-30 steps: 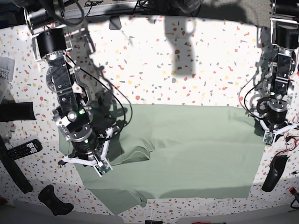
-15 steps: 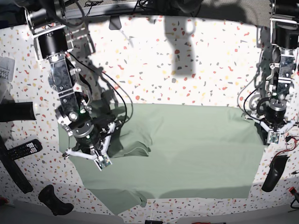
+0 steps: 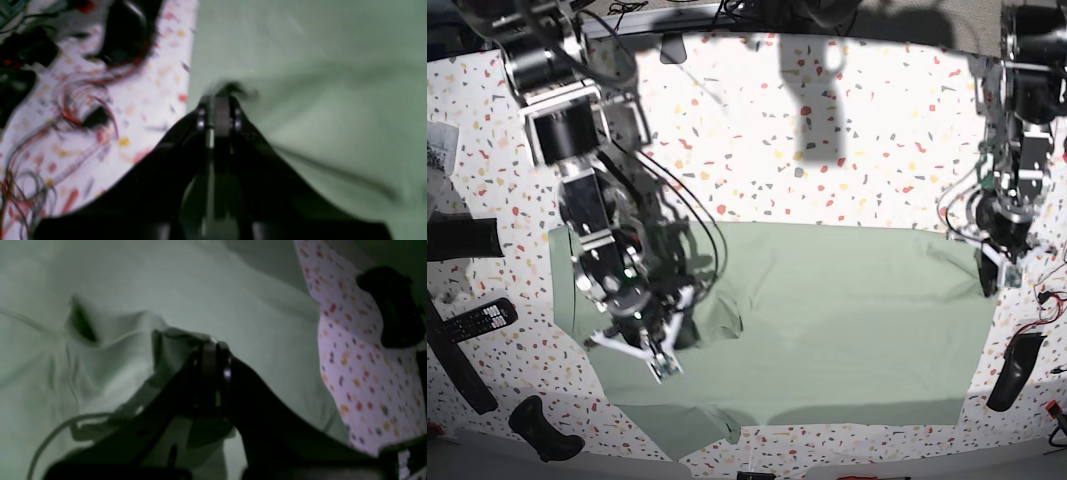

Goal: Fold the T-shirt properly
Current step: 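Drag the gathered shirt fabric with the right gripper toward the hem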

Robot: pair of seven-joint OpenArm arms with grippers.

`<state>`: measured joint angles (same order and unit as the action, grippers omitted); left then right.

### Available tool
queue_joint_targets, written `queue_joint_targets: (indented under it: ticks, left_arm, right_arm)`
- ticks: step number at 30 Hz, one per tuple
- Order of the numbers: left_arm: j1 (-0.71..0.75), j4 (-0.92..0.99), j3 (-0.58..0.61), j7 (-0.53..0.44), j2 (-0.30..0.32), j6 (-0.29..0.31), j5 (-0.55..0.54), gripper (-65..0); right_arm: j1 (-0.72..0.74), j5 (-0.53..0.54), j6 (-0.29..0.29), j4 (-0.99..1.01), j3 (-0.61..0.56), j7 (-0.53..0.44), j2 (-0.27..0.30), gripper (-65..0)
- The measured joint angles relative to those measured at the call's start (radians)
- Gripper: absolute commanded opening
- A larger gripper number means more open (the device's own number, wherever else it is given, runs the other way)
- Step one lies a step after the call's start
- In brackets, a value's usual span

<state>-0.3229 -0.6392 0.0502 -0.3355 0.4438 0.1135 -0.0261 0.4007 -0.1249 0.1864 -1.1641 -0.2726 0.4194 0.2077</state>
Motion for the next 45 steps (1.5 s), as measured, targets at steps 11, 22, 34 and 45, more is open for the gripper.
queue_joint_targets:
  ticks: [11, 22, 34, 45]
  left_arm:
    - [-0.037, 0.001, -0.003, -0.003, 0.0, 0.0, 0.0, -65.0]
    - [-0.043, 0.001, -0.003, -0.001, 0.0, 0.0, 0.0, -65.0]
    - [-0.051, 0.001, -0.003, -0.002, 0.0, 0.0, 0.0, -65.0]
    - [-0.133, 0.001, -0.004, 0.159, 0.003, -0.132, -0.008, -42.8]
  right_arm:
    - [0.07, -0.005, 0.0, 0.112, 0.0, -0.048, -0.019, -65.0]
    - [0.07, -0.005, 0.0, 0.112, 0.0, -0.057, -0.019, -57.2]
    - [0.081, -0.08, -0.056, 0.113, 0.0, -0.151, -0.019, -32.6]
    - [0.081, -0.08, -0.056, 0.113, 0.0, -0.049, -0.019, -32.7]
